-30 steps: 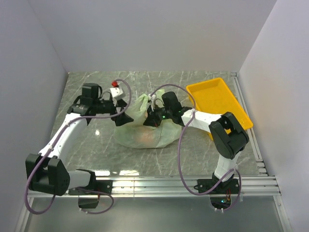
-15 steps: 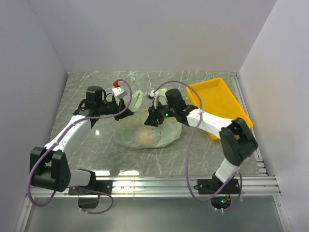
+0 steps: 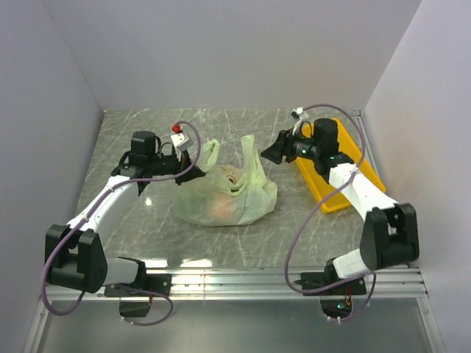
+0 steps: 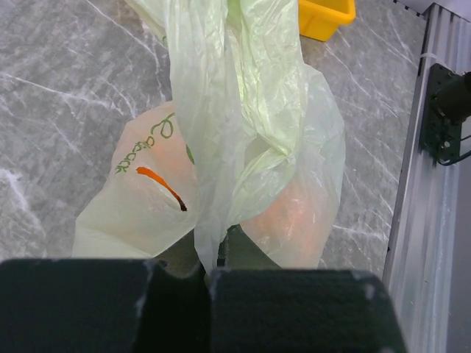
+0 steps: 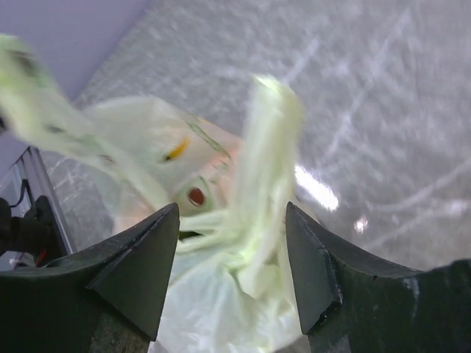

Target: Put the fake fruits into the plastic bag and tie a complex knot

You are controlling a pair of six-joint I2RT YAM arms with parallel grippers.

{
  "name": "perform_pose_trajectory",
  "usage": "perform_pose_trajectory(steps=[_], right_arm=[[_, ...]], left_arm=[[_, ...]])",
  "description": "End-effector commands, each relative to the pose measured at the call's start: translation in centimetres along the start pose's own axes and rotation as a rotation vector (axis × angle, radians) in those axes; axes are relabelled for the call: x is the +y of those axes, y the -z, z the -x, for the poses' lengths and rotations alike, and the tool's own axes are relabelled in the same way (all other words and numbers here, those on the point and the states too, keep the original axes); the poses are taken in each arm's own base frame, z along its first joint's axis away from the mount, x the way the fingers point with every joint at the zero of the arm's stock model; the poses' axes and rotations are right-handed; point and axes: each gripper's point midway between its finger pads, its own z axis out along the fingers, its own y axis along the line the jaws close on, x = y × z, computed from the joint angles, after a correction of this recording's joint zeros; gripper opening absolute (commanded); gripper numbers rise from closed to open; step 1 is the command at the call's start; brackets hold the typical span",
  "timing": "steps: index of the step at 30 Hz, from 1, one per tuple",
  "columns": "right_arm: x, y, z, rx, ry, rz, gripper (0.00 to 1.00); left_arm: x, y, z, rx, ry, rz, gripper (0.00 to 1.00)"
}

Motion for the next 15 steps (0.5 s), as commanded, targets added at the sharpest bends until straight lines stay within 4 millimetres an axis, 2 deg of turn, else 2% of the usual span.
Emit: perform_pose_trajectory(steps=[1, 3, 4, 7, 10, 12, 15], right_arm=[[-1.3, -1.6, -3.7, 0.083, -0.103, 0.021, 0.67], [-2.0, -2.4, -4.0, 0.071, -0.083, 0.029, 0.67], [-2.7, -3.0, -5.1, 0.092, -0.087, 0.029, 0.67], [-3.4, -4.0, -6.2, 0.123, -0.11, 0.058, 0.67], [-2.9, -4.3, -6.4, 0.122, -0.132, 0.097, 0.66], [-1.9, -4.3, -7.2, 0.134, -0.128, 0.129, 0.66], [-1.8, -4.9, -8.7, 0.16, -0.102, 0.127, 0.63]], left_arm=[[-0.4, -0.3, 1.3, -0.023, -0.024, -0.055, 0.01], [-0.2, -0.3, 1.5, -0.016, -0.024, -0.057, 0.0], [-0.1, -0.4, 1.4, -0.012, -0.024, -0.058, 0.01], [0.1, -0.5, 1.6, -0.007, -0.027, -0.057, 0.01], [0.2, -0.6, 1.8, -0.006, -0.028, -0.059, 0.01], [0.3, -0.5, 1.9, -0.006, -0.03, -0.053, 0.01], [0.3, -0.5, 1.8, -0.007, -0.027, -0.056, 0.01]])
